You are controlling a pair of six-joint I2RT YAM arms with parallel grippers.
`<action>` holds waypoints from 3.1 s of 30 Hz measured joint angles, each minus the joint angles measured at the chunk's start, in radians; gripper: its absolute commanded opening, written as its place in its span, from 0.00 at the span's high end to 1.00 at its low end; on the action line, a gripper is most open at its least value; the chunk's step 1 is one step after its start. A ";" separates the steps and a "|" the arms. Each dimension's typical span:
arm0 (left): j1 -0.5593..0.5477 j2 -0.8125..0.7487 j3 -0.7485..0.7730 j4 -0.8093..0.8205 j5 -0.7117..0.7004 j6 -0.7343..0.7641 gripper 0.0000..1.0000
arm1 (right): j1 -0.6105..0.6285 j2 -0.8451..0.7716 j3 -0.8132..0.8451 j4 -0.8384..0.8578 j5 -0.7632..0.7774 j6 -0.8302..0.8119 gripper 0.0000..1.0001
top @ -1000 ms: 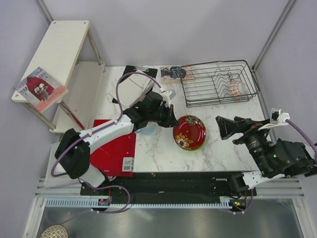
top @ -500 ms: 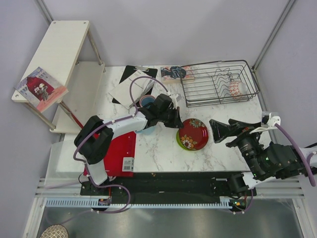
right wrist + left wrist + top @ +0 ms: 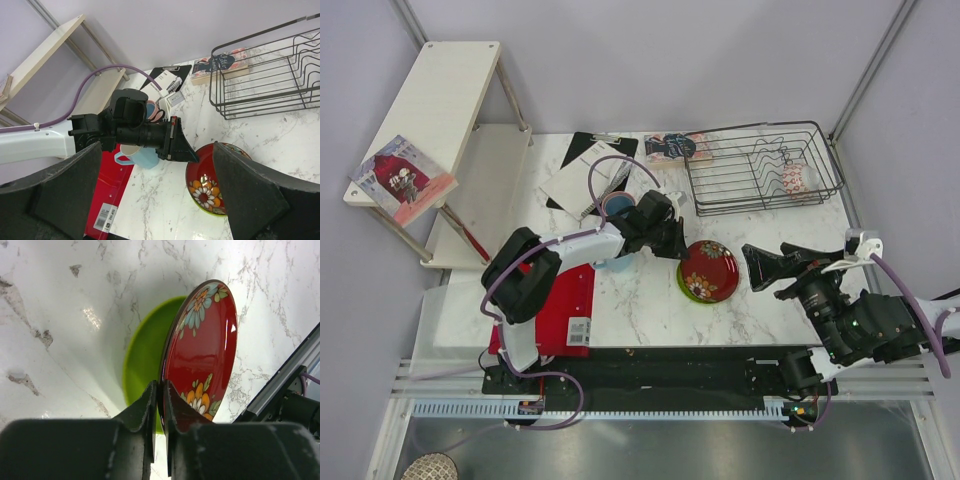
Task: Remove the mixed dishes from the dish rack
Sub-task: Place the plate at the center of the board, then adjust the bowl in the dish rack.
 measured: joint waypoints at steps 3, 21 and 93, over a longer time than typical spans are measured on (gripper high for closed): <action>0.001 0.000 0.001 -0.018 -0.014 0.000 0.49 | 0.000 -0.003 -0.004 0.000 0.000 0.000 0.02; 0.007 -0.252 0.002 -0.127 -0.095 0.016 0.01 | 0.000 -0.011 -0.032 0.000 0.000 0.024 0.02; -0.085 -0.877 -0.274 -0.300 -0.298 0.081 0.01 | -1.655 1.453 0.665 -0.210 -0.616 -0.180 0.02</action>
